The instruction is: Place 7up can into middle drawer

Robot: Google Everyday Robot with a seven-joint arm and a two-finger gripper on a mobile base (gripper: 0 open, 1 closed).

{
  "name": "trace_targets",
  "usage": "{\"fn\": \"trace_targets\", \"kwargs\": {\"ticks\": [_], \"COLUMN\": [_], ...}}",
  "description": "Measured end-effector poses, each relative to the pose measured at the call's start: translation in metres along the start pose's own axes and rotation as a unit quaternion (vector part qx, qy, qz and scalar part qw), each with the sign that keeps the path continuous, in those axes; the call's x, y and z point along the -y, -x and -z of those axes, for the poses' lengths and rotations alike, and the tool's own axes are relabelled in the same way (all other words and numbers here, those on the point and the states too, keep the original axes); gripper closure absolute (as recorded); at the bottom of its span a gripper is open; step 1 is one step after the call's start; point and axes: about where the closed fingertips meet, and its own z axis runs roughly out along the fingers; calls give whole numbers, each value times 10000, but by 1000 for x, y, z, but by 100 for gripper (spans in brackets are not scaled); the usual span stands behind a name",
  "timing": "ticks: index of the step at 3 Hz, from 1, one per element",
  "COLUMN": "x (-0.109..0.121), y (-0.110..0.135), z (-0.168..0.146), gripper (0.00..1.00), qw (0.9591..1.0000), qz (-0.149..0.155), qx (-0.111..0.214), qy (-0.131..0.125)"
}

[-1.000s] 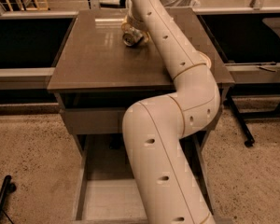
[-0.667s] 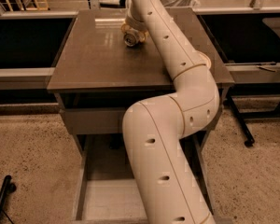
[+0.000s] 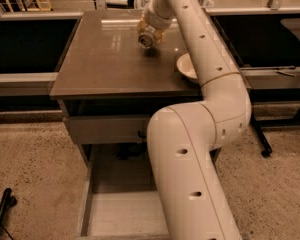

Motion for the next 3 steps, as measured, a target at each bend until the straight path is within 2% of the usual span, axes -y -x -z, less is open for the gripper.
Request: {"fn": "trace_targets", "kwargs": {"ticks": [1,2,3], "x": [2,0,0], "y": [25,56,56], "z": [61,88,88], "gripper": [100,100,100], "qw": [9910,9755,9755], "qz": [-449,-801,-800], "qx": [826,1549,1549], "qy": [-958,-1344,-1345]}}
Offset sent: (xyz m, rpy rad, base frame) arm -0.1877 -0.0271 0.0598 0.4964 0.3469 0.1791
